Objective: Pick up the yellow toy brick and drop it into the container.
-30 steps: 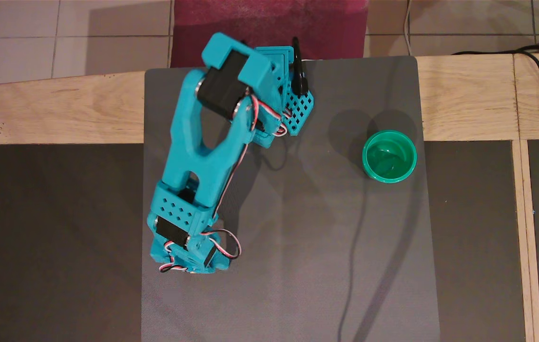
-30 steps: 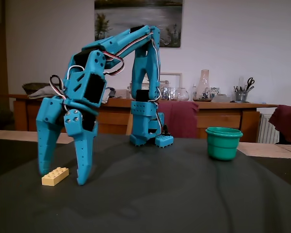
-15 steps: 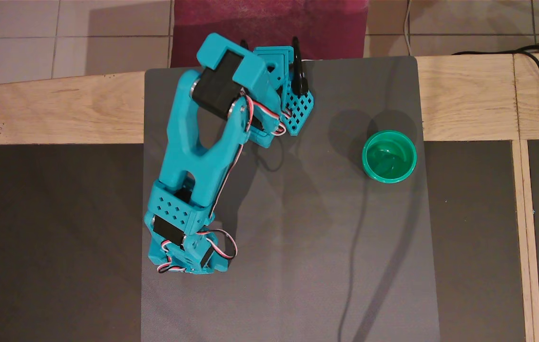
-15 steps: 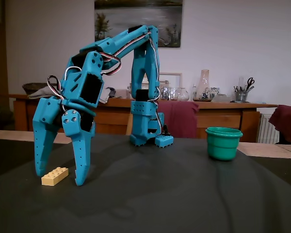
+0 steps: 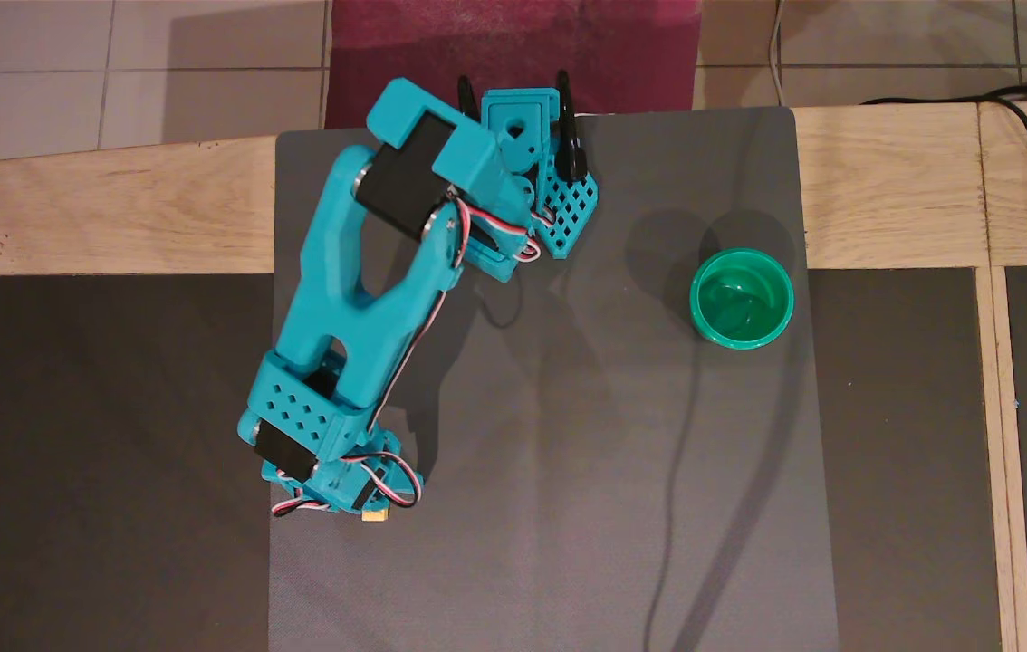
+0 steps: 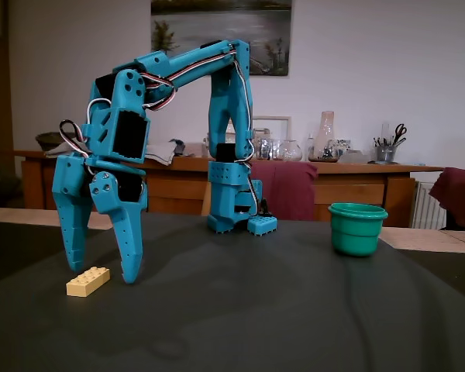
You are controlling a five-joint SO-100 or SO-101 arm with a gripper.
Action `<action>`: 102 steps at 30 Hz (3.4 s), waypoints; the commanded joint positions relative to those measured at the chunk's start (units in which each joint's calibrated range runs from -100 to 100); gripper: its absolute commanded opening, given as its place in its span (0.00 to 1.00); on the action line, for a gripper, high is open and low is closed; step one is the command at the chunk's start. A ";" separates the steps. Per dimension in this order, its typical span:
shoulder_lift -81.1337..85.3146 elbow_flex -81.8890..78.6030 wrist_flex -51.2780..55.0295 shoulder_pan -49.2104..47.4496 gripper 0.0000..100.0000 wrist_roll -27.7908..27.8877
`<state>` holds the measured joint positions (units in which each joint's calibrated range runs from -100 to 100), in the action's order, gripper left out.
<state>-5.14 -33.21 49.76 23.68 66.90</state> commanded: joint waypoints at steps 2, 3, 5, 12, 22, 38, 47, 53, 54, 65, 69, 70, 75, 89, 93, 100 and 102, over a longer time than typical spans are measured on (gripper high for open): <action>0.25 2.17 0.22 -0.05 0.27 -0.04; 0.25 2.17 0.22 -0.51 0.27 -0.04; 0.25 2.08 0.22 -1.13 0.27 -0.35; 0.17 1.99 -0.05 -2.13 0.27 -0.40; -6.91 2.26 -10.09 -0.66 0.27 -0.09; -6.49 2.35 -7.95 -0.12 0.22 0.07; -6.58 2.35 -8.13 -0.12 0.07 -0.14; -6.58 2.35 -8.22 -0.12 0.00 -0.25; -6.58 2.35 -8.22 -0.12 0.00 -0.25; -6.58 6.95 -7.24 -4.53 0.00 -8.24; -6.58 14.98 2.26 -8.87 0.00 -13.11; -6.58 17.33 5.11 -9.72 0.00 -14.15; -6.58 29.96 18.17 -13.97 0.00 -18.28; -6.49 50.63 47.04 -21.55 0.00 -21.73; -6.41 54.24 50.24 -25.19 0.00 -24.14; 0.42 54.87 50.24 -33.01 0.00 -28.74; 3.29 54.69 50.24 -35.17 0.00 -30.25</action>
<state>-7.78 19.62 98.06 -9.13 38.29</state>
